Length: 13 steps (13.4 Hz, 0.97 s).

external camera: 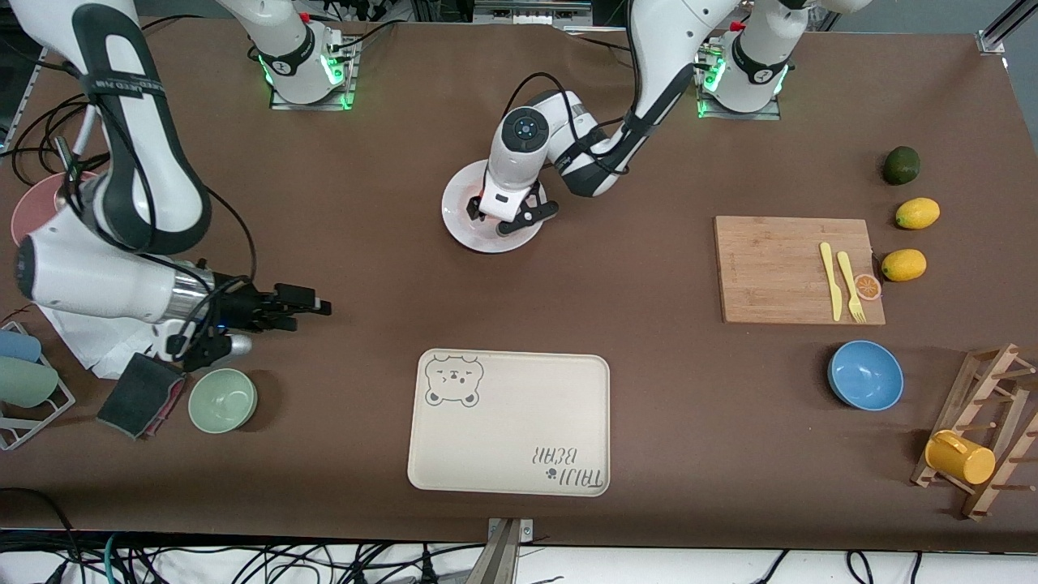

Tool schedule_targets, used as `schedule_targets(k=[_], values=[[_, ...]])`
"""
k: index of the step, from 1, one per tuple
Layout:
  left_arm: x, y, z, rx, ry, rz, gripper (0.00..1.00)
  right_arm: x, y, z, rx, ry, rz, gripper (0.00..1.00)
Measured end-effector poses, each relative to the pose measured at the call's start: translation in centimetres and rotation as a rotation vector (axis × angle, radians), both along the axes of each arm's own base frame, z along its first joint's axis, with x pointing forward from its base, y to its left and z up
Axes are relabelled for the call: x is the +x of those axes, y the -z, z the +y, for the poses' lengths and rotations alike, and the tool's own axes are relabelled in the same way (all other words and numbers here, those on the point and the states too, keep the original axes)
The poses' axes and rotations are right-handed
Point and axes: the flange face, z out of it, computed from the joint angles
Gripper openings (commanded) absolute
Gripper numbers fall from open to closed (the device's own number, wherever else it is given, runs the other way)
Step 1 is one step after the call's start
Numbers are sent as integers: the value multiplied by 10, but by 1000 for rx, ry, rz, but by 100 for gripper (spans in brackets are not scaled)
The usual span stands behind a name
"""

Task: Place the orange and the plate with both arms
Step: 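Carry the orange with the left gripper onto the white plate, then release the orange and raise the left gripper while the right gripper reaches the plate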

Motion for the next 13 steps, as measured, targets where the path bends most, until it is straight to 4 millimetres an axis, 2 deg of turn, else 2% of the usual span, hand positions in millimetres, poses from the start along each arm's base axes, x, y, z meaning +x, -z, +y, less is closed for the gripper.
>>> schedule_targets(k=[4,6,11,13], values=[[41,-70,33,109,-4,50,100,-29,51,48,84,31,15,100],[75,-98,65,147,90,96,100,-47,75,67,124,38,36,100],[171,-129,191,83,308,133,100,-91,130,92,230,82,94,100],[200,-154,243,39,386,95,100,-115,150,110,243,96,97,100]])
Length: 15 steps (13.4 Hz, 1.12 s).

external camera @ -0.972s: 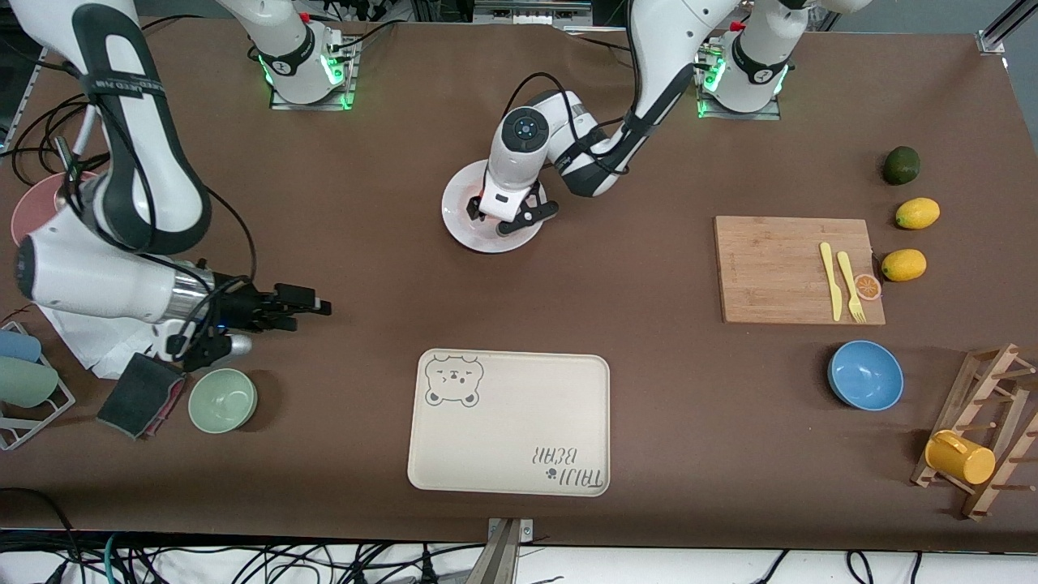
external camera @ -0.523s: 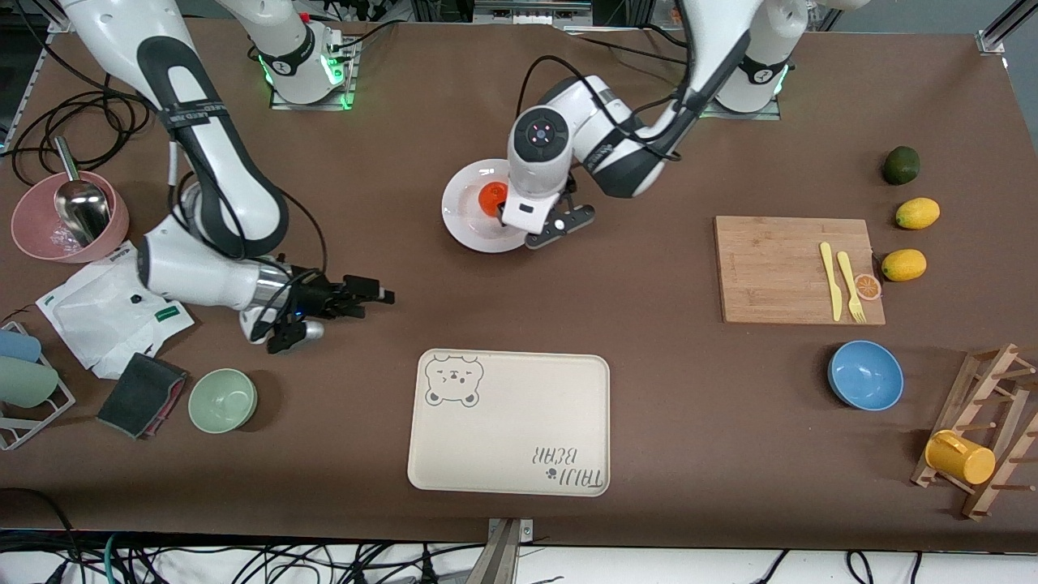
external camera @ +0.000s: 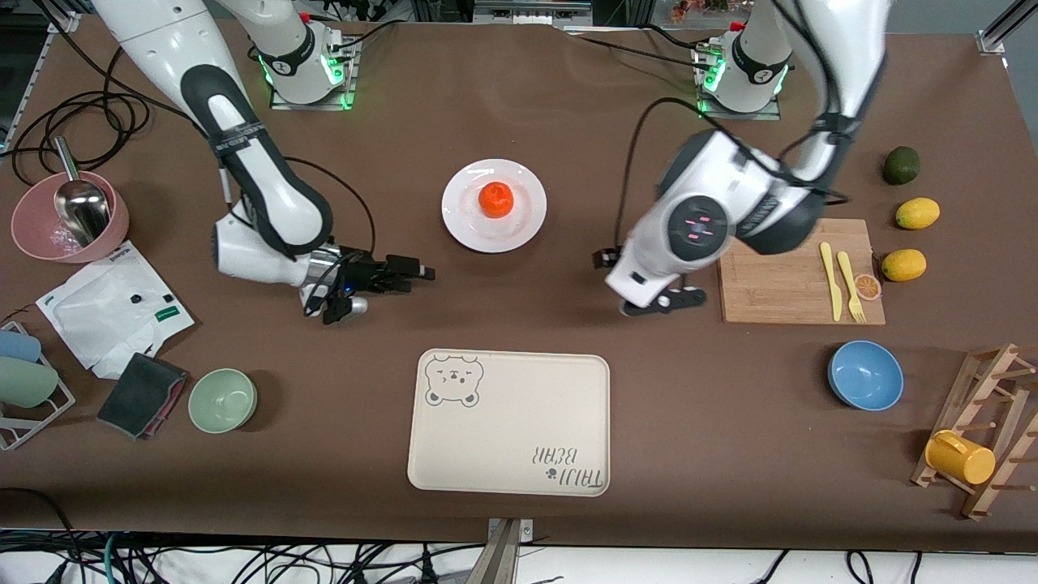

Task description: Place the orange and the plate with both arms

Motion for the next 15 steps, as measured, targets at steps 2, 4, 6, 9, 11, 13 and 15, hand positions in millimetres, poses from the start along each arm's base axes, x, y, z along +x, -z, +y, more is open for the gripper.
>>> schedule_targets(k=[2,4,6,9,11,13,15], values=[[19,-27,54,-43,81,-31,100,-25,14,14,31,10,18,100],[32,-53,110,-77,157,-68,100,-49,29,20,73,23,26,100],[35,-86,164,-97,228,-97,100,-71,42,19,91,26,30,100],[19,-142,215,-86,258,-120,100,-97,57,18,111,37,39,100],[10,-169,228,-68,241,-157,100,-107,60,21,108,37,45,100],[5,-189,241,-42,218,-198,100,-107,57,22,105,36,40,100],[0,-200,252,-16,200,-215,100,-108,52,23,105,35,31,100]])
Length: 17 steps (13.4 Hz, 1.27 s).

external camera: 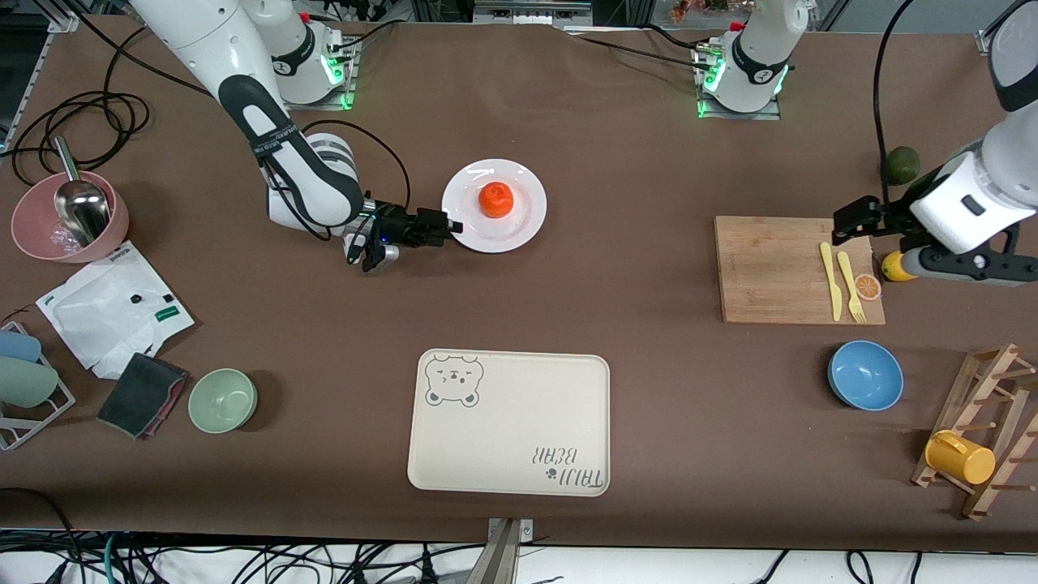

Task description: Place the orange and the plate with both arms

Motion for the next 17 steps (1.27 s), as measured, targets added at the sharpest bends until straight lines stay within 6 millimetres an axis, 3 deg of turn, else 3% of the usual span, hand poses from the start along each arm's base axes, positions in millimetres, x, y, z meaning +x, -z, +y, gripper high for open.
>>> schedule_targets(k=[4,7,12,17], values=[[-18,4,-13,16,16,-33,100,-16,-9,3,-14,-20,-1,100],[-35,-6,-7,18,7,-52,100,-27,-6,-1,-29,-29,7,98],[-41,-7,-2,19,-2,-31,100,-41,0,-1,-21,-15,20,74],[-42,-6,-3,19,1,-27,100,-46,0,3,-17,-18,21,61]])
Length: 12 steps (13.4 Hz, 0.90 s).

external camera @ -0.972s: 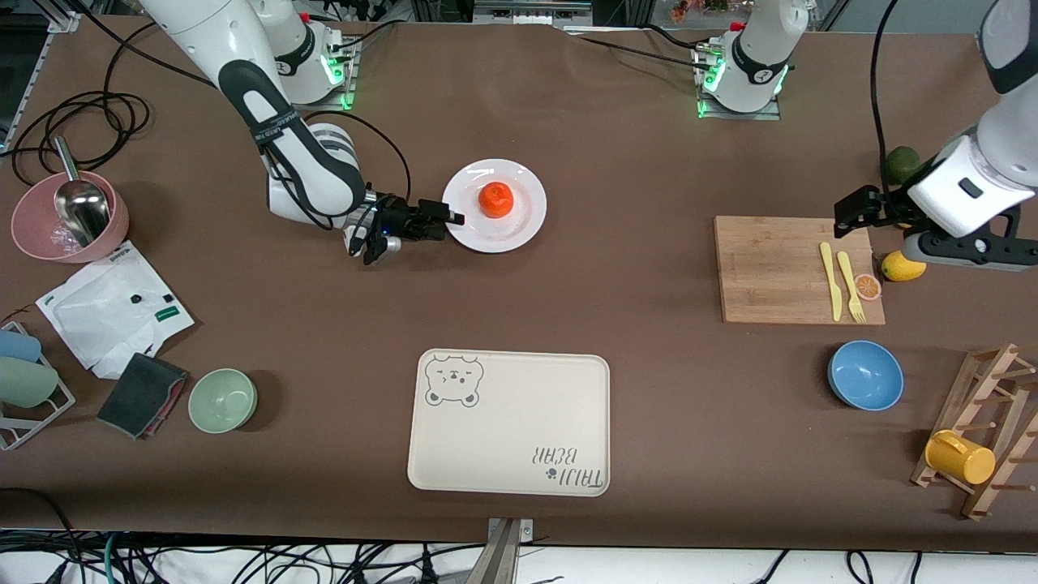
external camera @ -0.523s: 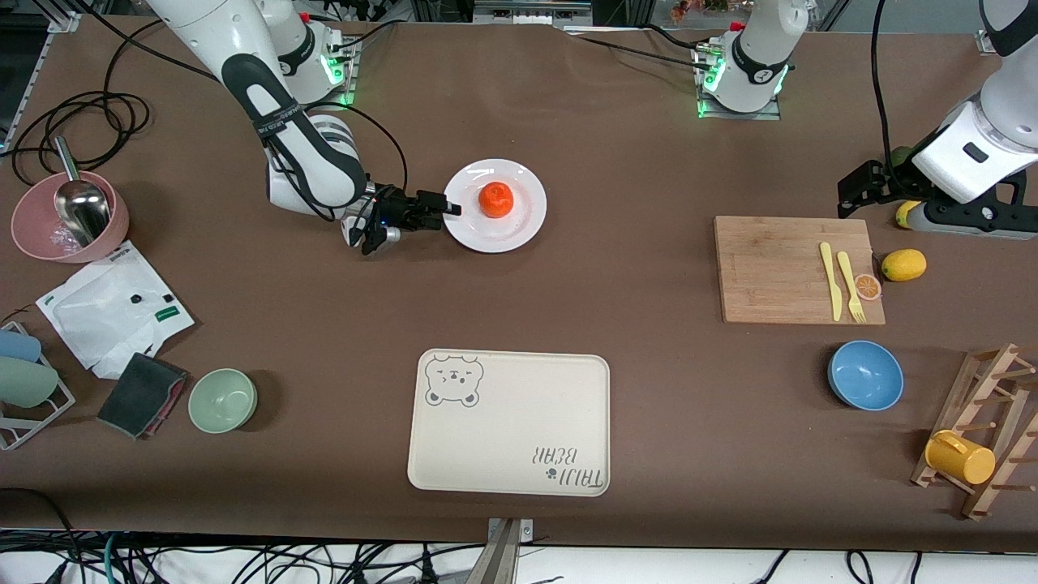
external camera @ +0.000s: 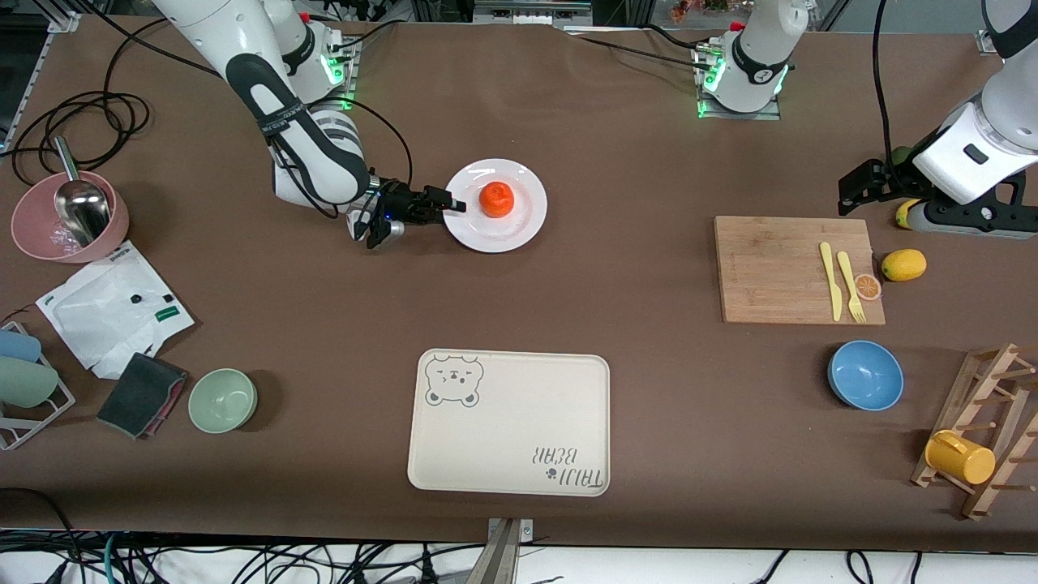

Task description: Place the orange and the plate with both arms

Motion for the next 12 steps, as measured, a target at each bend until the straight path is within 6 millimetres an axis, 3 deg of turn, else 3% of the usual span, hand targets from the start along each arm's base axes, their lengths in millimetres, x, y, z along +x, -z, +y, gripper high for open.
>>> schedule_targets(k=[6,12], values=[[-1,-1,2,0,-4,6,100,-2,1,-1,0,-15,-17,30],[-2,-1,2,1,-4,9,100,-4,3,-2,1,-33,-38,13]])
